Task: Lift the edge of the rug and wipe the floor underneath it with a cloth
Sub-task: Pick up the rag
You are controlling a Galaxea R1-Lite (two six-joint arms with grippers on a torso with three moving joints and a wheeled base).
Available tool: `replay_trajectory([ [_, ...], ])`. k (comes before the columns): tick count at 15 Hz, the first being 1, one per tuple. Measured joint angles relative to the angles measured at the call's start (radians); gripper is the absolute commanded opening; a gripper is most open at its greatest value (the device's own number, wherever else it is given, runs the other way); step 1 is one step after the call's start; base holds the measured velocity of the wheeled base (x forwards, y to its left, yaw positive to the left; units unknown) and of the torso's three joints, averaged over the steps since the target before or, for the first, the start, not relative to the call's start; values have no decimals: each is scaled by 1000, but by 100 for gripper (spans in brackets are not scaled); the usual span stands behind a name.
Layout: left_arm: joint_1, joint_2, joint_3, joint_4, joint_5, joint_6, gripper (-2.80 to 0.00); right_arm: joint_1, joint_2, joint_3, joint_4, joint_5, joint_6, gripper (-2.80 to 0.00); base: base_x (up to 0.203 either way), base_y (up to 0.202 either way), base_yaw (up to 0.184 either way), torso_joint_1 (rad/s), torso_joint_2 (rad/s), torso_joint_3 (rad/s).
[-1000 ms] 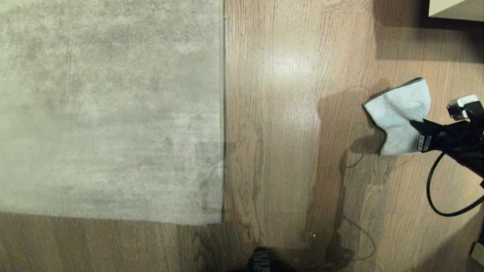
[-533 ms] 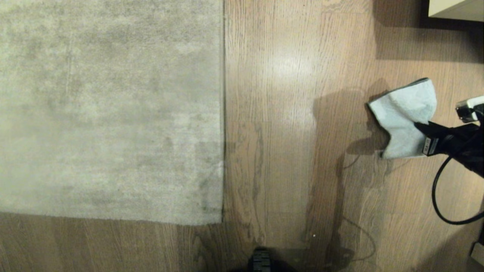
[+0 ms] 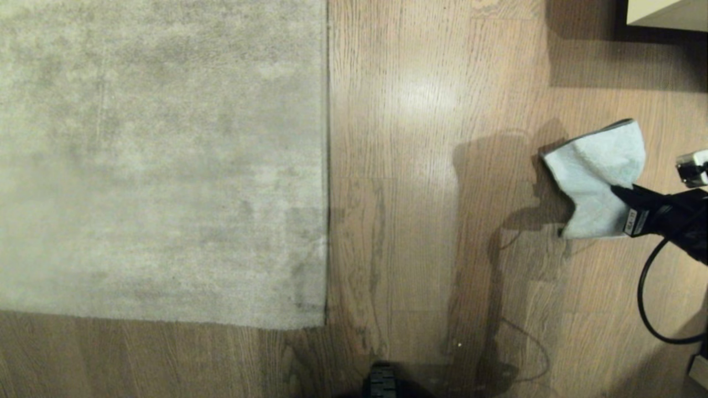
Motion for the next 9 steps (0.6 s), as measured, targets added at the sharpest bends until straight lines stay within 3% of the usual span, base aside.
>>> replay_trajectory([
  [4,0,0,0,0,1,0,-280,-1,-43,13,1,-1,0,-280,0,0,0,0,0,0],
  [9,0,0,0,0,0,0,-280,-1,-131,127,1,-2,-1,-280,0,0,0,0,0,0],
])
